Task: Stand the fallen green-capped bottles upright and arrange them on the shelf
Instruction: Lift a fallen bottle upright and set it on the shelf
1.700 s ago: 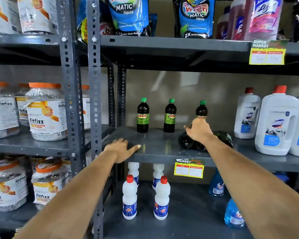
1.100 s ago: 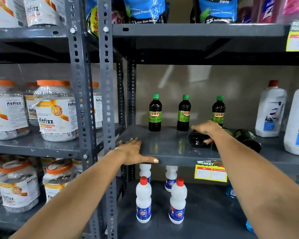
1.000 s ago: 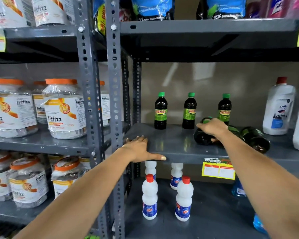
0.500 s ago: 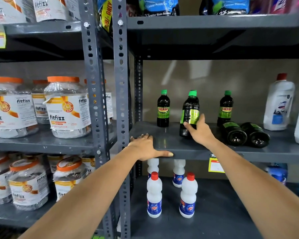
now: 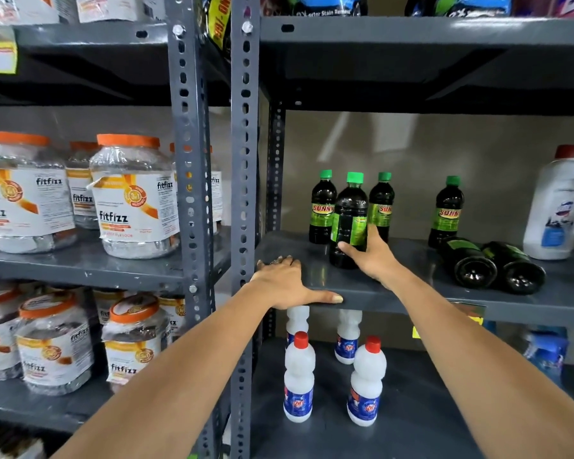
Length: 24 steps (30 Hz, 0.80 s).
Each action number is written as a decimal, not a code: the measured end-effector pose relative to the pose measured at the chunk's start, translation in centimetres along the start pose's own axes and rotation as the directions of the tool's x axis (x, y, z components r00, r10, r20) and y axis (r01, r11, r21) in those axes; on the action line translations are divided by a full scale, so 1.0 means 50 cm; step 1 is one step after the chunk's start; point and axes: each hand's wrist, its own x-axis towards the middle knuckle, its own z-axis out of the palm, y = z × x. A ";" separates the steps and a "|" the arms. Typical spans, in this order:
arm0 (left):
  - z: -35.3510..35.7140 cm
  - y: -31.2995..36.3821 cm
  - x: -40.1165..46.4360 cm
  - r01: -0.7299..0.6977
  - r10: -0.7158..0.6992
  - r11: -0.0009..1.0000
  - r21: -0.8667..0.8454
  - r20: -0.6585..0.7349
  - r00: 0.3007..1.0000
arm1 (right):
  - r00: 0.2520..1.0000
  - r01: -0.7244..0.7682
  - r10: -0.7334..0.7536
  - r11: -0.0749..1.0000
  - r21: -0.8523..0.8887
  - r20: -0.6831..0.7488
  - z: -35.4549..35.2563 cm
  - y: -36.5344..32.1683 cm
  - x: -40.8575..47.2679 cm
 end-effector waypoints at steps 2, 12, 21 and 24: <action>-0.001 0.002 -0.004 0.002 -0.002 1.000 -0.008 -0.007 1.000 | 0.998 -0.057 0.054 0.993 0.102 0.031 -0.004 -0.002 0.002; -0.002 0.004 -0.010 0.003 -0.004 1.000 -0.008 -0.034 0.999 | 0.996 -0.081 0.071 0.964 0.254 0.050 -0.011 -0.006 -0.003; 0.003 0.002 -0.007 0.006 -0.007 1.000 -0.008 -0.059 0.998 | 0.983 -0.112 0.082 0.976 0.185 0.162 -0.009 -0.011 0.004; 0.001 0.001 -0.005 0.001 -0.001 1.000 0.006 -0.057 0.998 | 0.967 -0.175 0.116 0.948 0.264 0.227 -0.009 -0.016 0.015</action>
